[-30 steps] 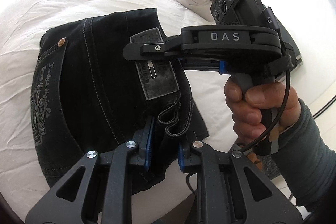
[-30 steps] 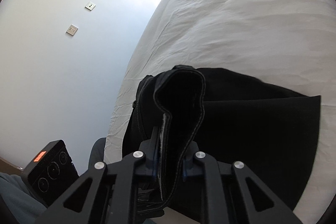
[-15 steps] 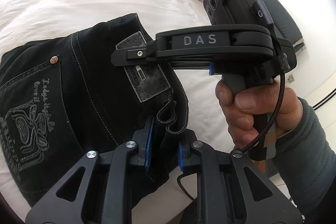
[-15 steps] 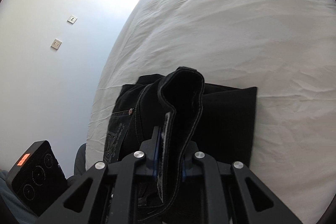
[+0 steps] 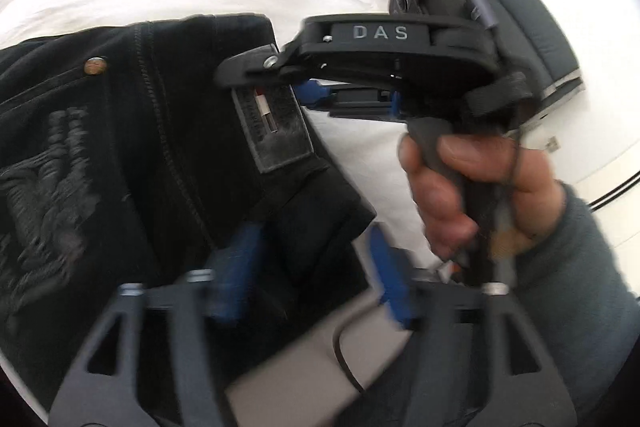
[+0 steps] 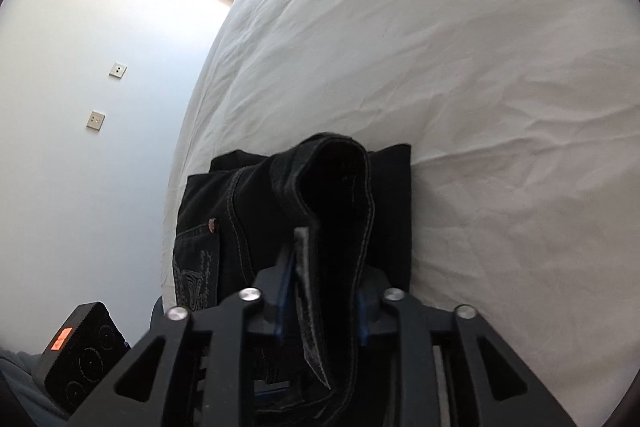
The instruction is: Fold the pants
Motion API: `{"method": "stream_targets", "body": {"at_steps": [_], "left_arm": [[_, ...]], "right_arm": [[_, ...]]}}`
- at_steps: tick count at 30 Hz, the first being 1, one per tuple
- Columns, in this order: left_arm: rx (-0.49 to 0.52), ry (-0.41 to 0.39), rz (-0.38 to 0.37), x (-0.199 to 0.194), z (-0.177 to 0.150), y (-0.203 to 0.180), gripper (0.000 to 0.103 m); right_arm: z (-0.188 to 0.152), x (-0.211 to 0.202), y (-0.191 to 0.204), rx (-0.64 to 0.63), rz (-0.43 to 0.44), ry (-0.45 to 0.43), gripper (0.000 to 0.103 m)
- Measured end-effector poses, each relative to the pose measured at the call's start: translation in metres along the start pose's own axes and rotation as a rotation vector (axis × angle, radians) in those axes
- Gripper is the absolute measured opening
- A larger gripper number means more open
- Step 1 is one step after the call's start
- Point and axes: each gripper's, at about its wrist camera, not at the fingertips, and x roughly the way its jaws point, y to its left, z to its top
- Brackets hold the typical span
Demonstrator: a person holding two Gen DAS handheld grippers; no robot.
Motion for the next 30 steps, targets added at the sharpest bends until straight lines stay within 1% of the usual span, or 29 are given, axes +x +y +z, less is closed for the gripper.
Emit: {"method": "stream_targets", "body": {"at_steps": [1, 2, 3, 4, 5, 6, 7, 8, 10, 11, 12, 13, 14, 15, 16, 17, 18, 19, 20, 21, 22, 23, 24, 25, 26, 27, 28, 29, 30], "left_arm": [[0.01, -0.028, -0.016, -0.017, -0.003, -0.004, 0.067], [0.023, -0.041, -0.032, -0.029, -0.005, -0.007, 0.067], [0.037, -0.056, -0.048, -0.042, -0.007, -0.008, 0.067], [0.049, -0.083, -0.054, -0.055, -0.008, -0.008, 0.067], [0.053, -0.115, -0.044, -0.07, -0.009, -0.003, 0.067], [0.044, -0.142, -0.028, -0.082, -0.01, 0.006, 0.067], [0.017, -0.167, -0.014, -0.095, -0.009, 0.02, 0.067], [-0.006, -0.175, -0.003, -0.101, -0.01, 0.032, 0.067], [-0.067, -0.17, 0.041, -0.107, -0.015, 0.058, 0.067], [-0.094, -0.182, 0.061, -0.109, -0.017, 0.07, 0.067], [-0.092, -0.198, 0.09, -0.109, -0.021, 0.079, 0.067], [-0.082, -0.194, 0.117, -0.101, -0.022, 0.087, 0.067], [-0.074, -0.161, 0.133, -0.09, -0.025, 0.094, 0.067], [-0.082, -0.128, 0.142, -0.082, -0.027, 0.105, 0.067], [-0.091, -0.126, 0.14, -0.073, -0.03, 0.113, 0.067], [-0.088, -0.144, 0.143, -0.076, -0.025, 0.121, 0.067], [-0.073, -0.148, 0.153, -0.079, -0.026, 0.118, 0.067], [-0.057, -0.133, 0.164, -0.083, -0.024, 0.113, 0.067], [-0.057, -0.129, 0.154, -0.085, -0.021, 0.107, 0.067], [-0.062, -0.138, 0.129, -0.086, -0.018, 0.104, 0.067], [-0.057, -0.167, 0.115, -0.095, -0.014, 0.101, 0.067], [-0.041, -0.199, 0.125, -0.106, -0.007, 0.094, 0.067], [-0.021, -0.225, 0.146, -0.111, 0.003, 0.093, 0.067], [-0.011, -0.234, 0.155, -0.118, 0.006, 0.096, 0.067], [-0.007, -0.242, 0.169, -0.12, 0.016, 0.099, 0.067], [-0.009, -0.251, 0.184, -0.118, 0.027, 0.105, 0.067], [-0.021, -0.246, 0.205, -0.118, 0.04, 0.114, 0.067], [-0.038, -0.22, 0.221, -0.112, 0.049, 0.122, 0.067], [-0.055, -0.187, 0.229, -0.103, 0.058, 0.128, 0.067]], "right_arm": [[-0.001, -0.009, 0.001, 0.0, -0.019, -0.028, 0.045], [-0.001, -0.017, 0.0, 0.009, -0.033, -0.053, 0.055], [-0.003, -0.032, -0.002, 0.032, -0.072, -0.098, 0.067], [-0.005, -0.041, -0.002, 0.046, -0.093, -0.127, 0.068], [-0.007, -0.052, -0.001, 0.059, -0.108, -0.156, 0.068], [-0.012, -0.06, 0.002, 0.063, -0.101, -0.176, 0.068], [-0.019, -0.07, 0.01, 0.051, -0.061, -0.198, 0.068], [-0.027, -0.076, 0.021, 0.027, -0.015, -0.209, 0.068], [-0.045, -0.078, 0.044, -0.031, 0.046, -0.195, 0.068], [-0.057, -0.075, 0.055, -0.063, 0.086, -0.181, 0.068], [-0.065, -0.07, 0.062, -0.082, 0.112, -0.165, 0.068], [-0.075, -0.061, 0.068, -0.1, 0.123, -0.137, 0.068], [-0.083, -0.05, 0.068, -0.105, 0.108, -0.108, 0.068], [-0.091, -0.038, 0.062, -0.092, 0.066, -0.075, 0.068], [-0.098, -0.022, 0.049, -0.059, 0.007, -0.033, 0.067], [-0.104, -0.01, 0.033, -0.031, -0.011, -0.012, 0.05], [-0.107, -0.008, 0.023, -0.009, -0.008, -0.027, 0.032], [-0.109, -0.012, 0.015, 0.03, -0.001, -0.049, 0.027], [-0.109, -0.017, 0.013, 0.064, 0.013, -0.054, 0.026], [-0.109, -0.023, 0.016, 0.061, 0.007, -0.058, 0.031], [-0.107, -0.03, 0.025, 0.033, -0.017, -0.071, 0.037], [-0.104, -0.039, 0.037, -0.005, -0.032, -0.095, 0.051], [-0.099, -0.047, 0.047, -0.035, -0.007, -0.122, 0.057], [-0.096, -0.054, 0.055, -0.052, 0.025, -0.144, 0.057], [-0.089, -0.058, 0.063, -0.069, 0.063, -0.171, 0.059], [-0.079, -0.059, 0.07, -0.086, 0.094, -0.194, 0.065], [-0.069, -0.057, 0.076, -0.101, 0.107, -0.207, 0.068], [-0.059, -0.053, 0.078, -0.108, 0.105, -0.215, 0.074], [-0.045, -0.043, 0.076, -0.099, 0.09, -0.222, 0.076]]}}
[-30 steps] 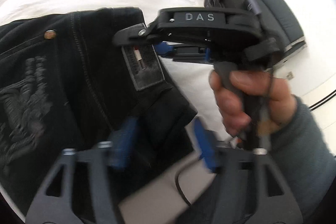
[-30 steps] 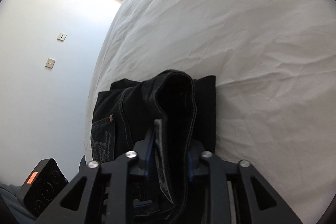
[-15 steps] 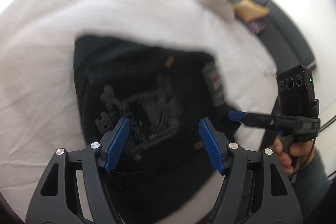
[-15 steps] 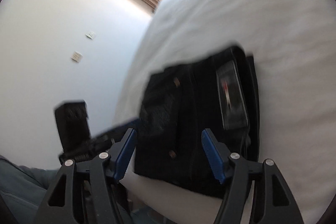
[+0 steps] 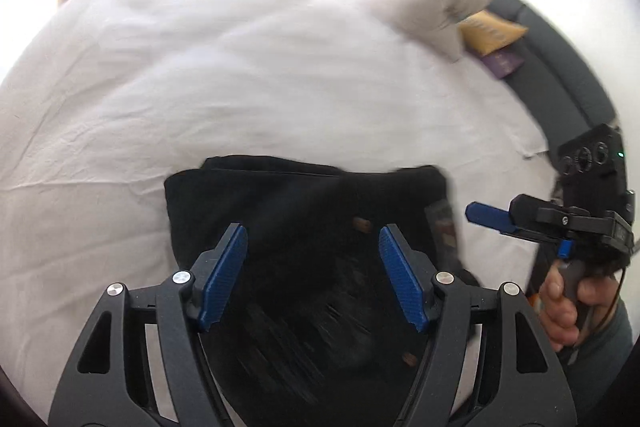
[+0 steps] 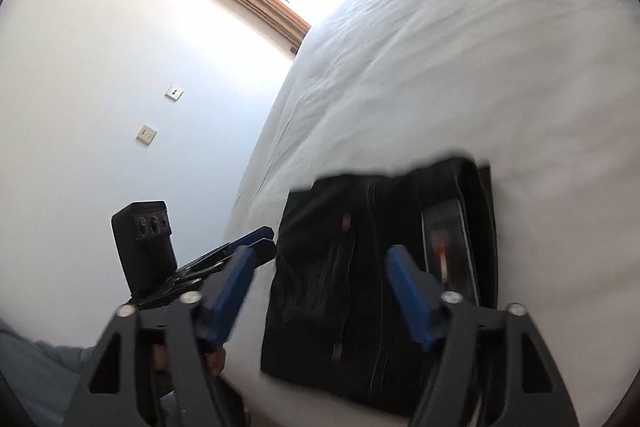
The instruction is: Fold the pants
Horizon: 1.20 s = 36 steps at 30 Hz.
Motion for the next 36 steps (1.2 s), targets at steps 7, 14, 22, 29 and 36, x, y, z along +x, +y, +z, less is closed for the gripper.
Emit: {"method": "stream_targets", "body": {"at_steps": [7, 14, 22, 29, 36], "left_arm": [[0.09, 0.016, 0.054, 0.031, -0.008, 0.0, 0.067], [-0.061, -0.085, 0.068, -0.042, -0.038, 0.027, 0.068], [-0.185, 0.105, -0.008, -0.017, -0.081, 0.049, 0.068], [-0.209, 0.155, -0.041, 0.008, -0.071, 0.049, 0.068], [-0.151, 0.162, -0.013, 0.009, -0.068, 0.032, 0.044]], "right_arm": [[-0.001, 0.033, -0.069, 0.181, -0.098, 0.009, 0.064], [-0.03, -0.044, -0.05, 0.103, -0.211, -0.019, 0.079], [-0.055, -0.034, -0.09, 0.194, -0.24, 0.094, 0.079], [-0.049, -0.019, -0.108, 0.258, -0.166, 0.129, 0.079], [-0.041, -0.003, -0.091, 0.185, -0.23, 0.221, 0.042]]}}
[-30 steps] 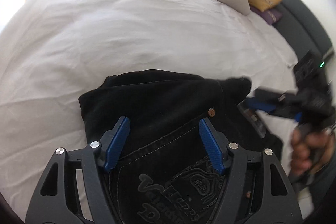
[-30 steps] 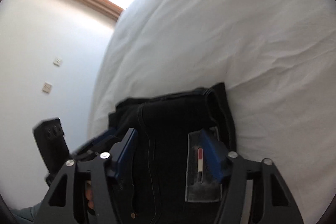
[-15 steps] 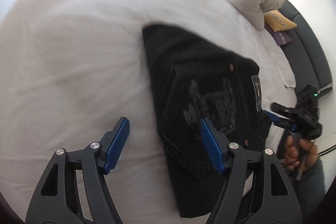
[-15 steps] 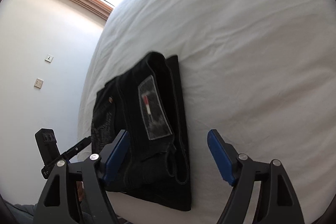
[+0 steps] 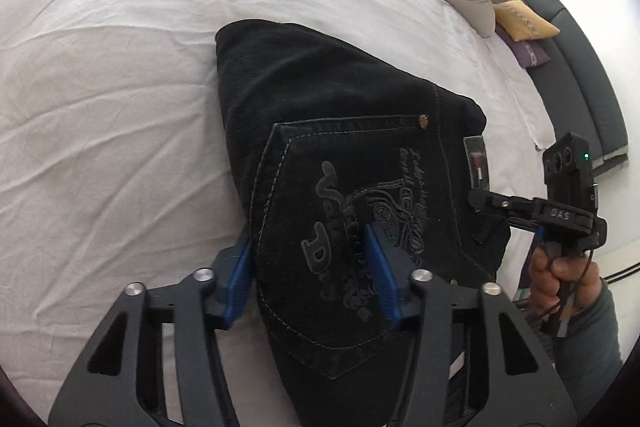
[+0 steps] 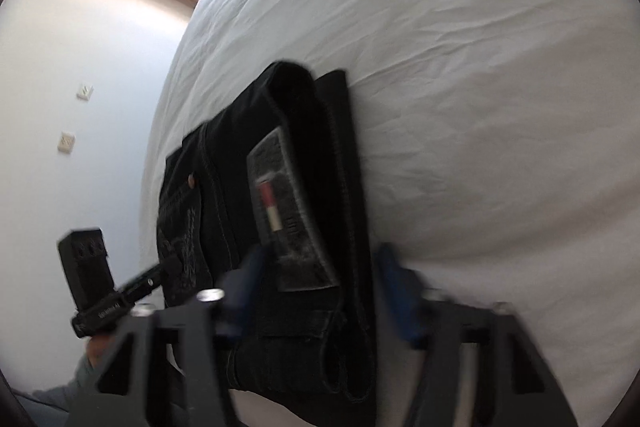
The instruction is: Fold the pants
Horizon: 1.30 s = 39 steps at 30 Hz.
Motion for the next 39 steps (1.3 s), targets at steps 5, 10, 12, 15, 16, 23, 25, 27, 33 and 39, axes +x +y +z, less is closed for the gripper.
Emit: {"method": "stream_targets", "body": {"at_steps": [5, 10, 12, 15, 16, 23, 25, 27, 33, 39], "left_arm": [[0.026, -0.007, 0.002, -0.002, 0.001, -0.01, 0.028], [0.083, -0.04, 0.009, -0.016, -0.001, -0.026, 0.018], [0.089, -0.052, -0.004, -0.025, -0.001, -0.028, 0.017], [0.092, -0.083, -0.021, -0.048, 0.007, -0.029, 0.017], [0.095, -0.109, -0.008, -0.059, 0.012, -0.028, 0.017], [0.1, -0.227, 0.067, -0.119, 0.054, 0.003, 0.017], [0.1, -0.242, 0.096, -0.125, 0.071, 0.017, 0.017], [0.099, -0.249, 0.119, -0.124, 0.085, 0.027, 0.017], [0.086, -0.241, 0.152, -0.101, 0.129, 0.064, 0.017], [0.043, -0.178, 0.214, -0.042, 0.128, 0.11, 0.035]], "right_arm": [[-0.005, 0.002, 0.02, -0.053, -0.116, -0.024, 0.034], [-0.019, -0.013, 0.061, -0.173, -0.212, -0.076, 0.021], [-0.025, -0.016, 0.08, -0.227, -0.249, -0.092, 0.02], [-0.03, -0.023, 0.11, -0.292, -0.258, -0.118, 0.019], [-0.029, -0.025, 0.12, -0.305, -0.247, -0.129, 0.019], [-0.004, -0.029, 0.167, -0.379, -0.177, -0.189, 0.019], [0.009, -0.022, 0.182, -0.402, -0.157, -0.199, 0.019], [0.022, -0.012, 0.192, -0.421, -0.151, -0.204, 0.019], [0.07, 0.027, 0.194, -0.408, -0.136, -0.194, 0.019], [0.096, 0.084, 0.138, -0.291, -0.159, -0.102, 0.036]]}}
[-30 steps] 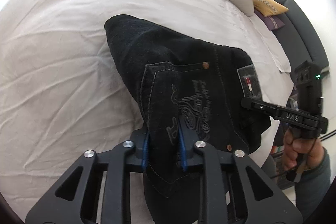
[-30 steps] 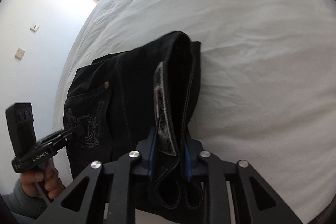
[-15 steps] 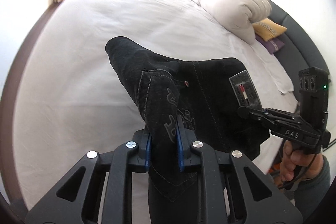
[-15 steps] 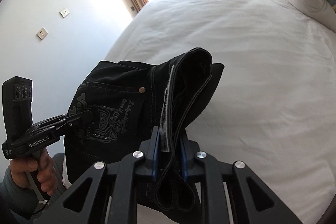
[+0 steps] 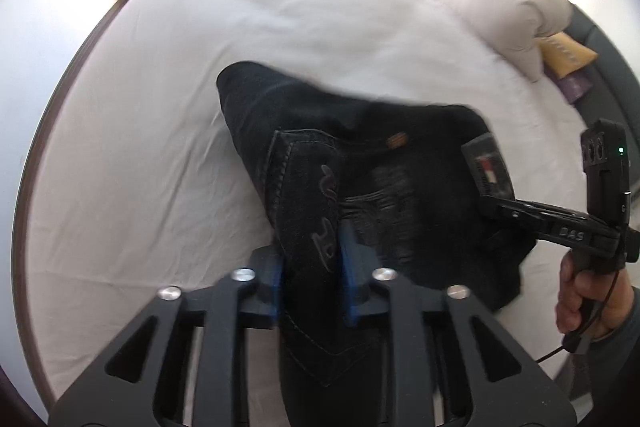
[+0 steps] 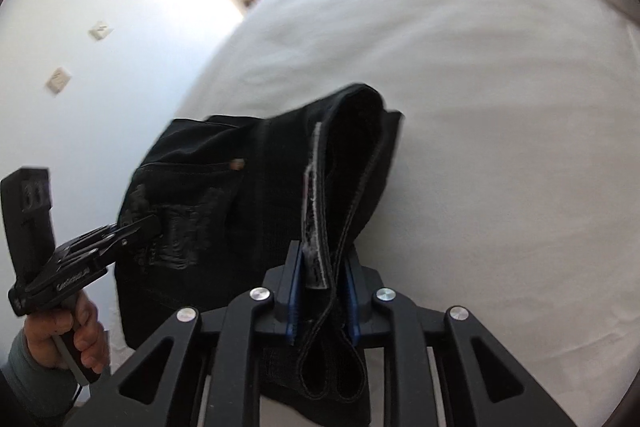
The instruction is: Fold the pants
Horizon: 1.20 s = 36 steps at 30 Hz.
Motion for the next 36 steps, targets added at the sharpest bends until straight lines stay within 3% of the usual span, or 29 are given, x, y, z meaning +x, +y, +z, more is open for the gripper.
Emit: {"method": "stream_targets", "body": {"at_steps": [1, 2, 5, 9, 11, 14, 15, 16, 19, 21, 22, 24, 26, 28, 30, 32, 34, 36], "left_arm": [[-0.018, -0.018, 0.003, 0.007, -0.005, 0.009, 0.049], [-0.035, -0.033, -0.007, 0.009, -0.008, 0.016, 0.052], [-0.065, -0.06, -0.053, 0.006, -0.013, 0.028, 0.058], [-0.087, -0.095, 0.005, -0.023, -0.019, 0.033, 0.06], [-0.087, -0.167, 0.058, -0.055, -0.024, 0.027, 0.067], [-0.021, -0.337, 0.18, -0.116, -0.045, 0.009, 0.084], [0.004, -0.398, 0.21, -0.137, -0.051, -0.001, 0.099], [0.031, -0.461, 0.236, -0.159, -0.059, -0.009, 0.103], [0.096, -0.601, 0.31, -0.217, -0.078, -0.035, 0.103], [0.156, -0.723, 0.362, -0.259, -0.095, -0.056, 0.103], [0.178, -0.78, 0.376, -0.278, -0.102, -0.063, 0.103], [0.207, -0.897, 0.407, -0.316, -0.115, -0.078, 0.103], [0.223, -0.965, 0.408, -0.349, -0.124, -0.089, 0.103], [0.231, -1.019, 0.416, -0.379, -0.132, -0.101, 0.103], [0.244, -1.085, 0.471, -0.406, -0.142, -0.114, 0.103], [0.251, -1.081, 0.431, -0.423, -0.145, -0.12, 0.103], [0.269, -0.996, 0.369, -0.43, -0.143, -0.123, 0.103], [0.317, -0.954, 0.353, -0.431, -0.143, -0.128, 0.103]], "right_arm": [[-0.003, 0.007, -0.011, 0.029, -0.01, 0.009, 0.045], [-0.008, 0.012, -0.024, 0.074, 0.033, -0.006, 0.05], [-0.02, 0.005, -0.038, 0.127, 0.129, -0.064, 0.059], [-0.03, -0.016, -0.04, 0.154, 0.081, -0.082, 0.069], [-0.039, -0.037, -0.046, 0.209, 0.074, -0.133, 0.074], [-0.053, -0.063, -0.041, 0.204, 0.017, -0.221, 0.079], [-0.062, -0.077, -0.032, 0.181, -0.021, -0.257, 0.079], [-0.066, -0.087, -0.024, 0.161, -0.045, -0.285, 0.079], [-0.08, -0.126, 0.01, 0.062, -0.145, -0.418, 0.083], [-0.086, -0.161, 0.038, -0.014, -0.199, -0.544, 0.1], [-0.092, -0.181, 0.053, -0.052, -0.215, -0.629, 0.103], [-0.107, -0.221, 0.076, -0.12, -0.232, -0.793, 0.103], [-0.118, -0.259, 0.097, -0.166, -0.263, -0.921, 0.103], [-0.122, -0.286, 0.116, -0.178, -0.308, -0.996, 0.103], [-0.127, -0.317, 0.131, -0.174, -0.346, -1.06, 0.103], [-0.133, -0.34, 0.141, -0.168, -0.352, -1.107, 0.103], [-0.141, -0.358, 0.148, -0.168, -0.344, -1.14, 0.103], [-0.146, -0.365, 0.154, -0.176, -0.325, -1.15, 0.103]]}}
